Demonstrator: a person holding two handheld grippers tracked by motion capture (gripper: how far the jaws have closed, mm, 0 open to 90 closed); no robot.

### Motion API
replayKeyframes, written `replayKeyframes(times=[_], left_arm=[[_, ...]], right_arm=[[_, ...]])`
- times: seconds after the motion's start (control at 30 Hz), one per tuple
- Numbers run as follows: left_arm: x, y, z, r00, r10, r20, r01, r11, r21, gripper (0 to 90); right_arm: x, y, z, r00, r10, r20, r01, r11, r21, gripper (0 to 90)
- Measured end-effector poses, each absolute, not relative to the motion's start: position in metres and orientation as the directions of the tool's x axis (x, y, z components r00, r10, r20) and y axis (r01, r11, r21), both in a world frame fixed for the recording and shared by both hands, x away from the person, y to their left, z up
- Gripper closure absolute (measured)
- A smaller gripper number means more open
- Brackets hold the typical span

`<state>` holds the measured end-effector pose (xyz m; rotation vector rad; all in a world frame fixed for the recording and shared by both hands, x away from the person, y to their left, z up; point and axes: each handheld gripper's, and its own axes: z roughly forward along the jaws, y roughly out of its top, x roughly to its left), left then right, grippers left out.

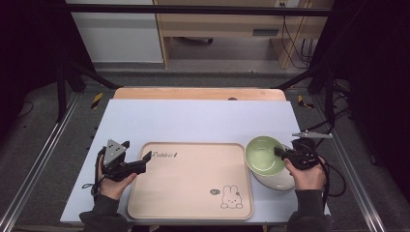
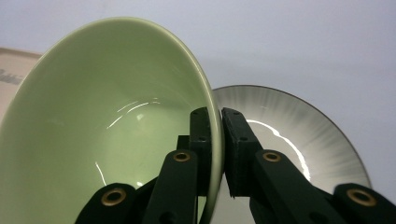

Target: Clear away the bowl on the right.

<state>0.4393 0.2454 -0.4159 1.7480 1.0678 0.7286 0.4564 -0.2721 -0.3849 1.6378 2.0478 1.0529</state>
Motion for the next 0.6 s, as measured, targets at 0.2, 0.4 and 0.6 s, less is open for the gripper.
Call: replayKeyframes(times=[0.2, 0.4, 0.6], left_arm=[[0.440, 0.246, -0.416, 0.444, 0.896, 0.017, 0.345, -0.188, 0.919, 12.9], [0.439, 0.245, -0.416, 0.444, 0.896, 0.017, 0.345, -0.189, 0.919, 13.4], [0.439, 0.244, -0.416, 0.448, 0.894, 0.019, 0.343, -0.192, 0.920, 13.4]], right_arm=[[0.455, -0.263, -0.381, -0.332, 0.924, 0.187, 0.686, 0.101, 0.720, 83.5], [0.454, -0.256, -0.378, -0.361, 0.914, 0.183, 0.675, 0.121, 0.727, 83.5], [0.455, -0.242, -0.375, -0.400, 0.899, 0.178, 0.662, 0.150, 0.734, 83.5]])
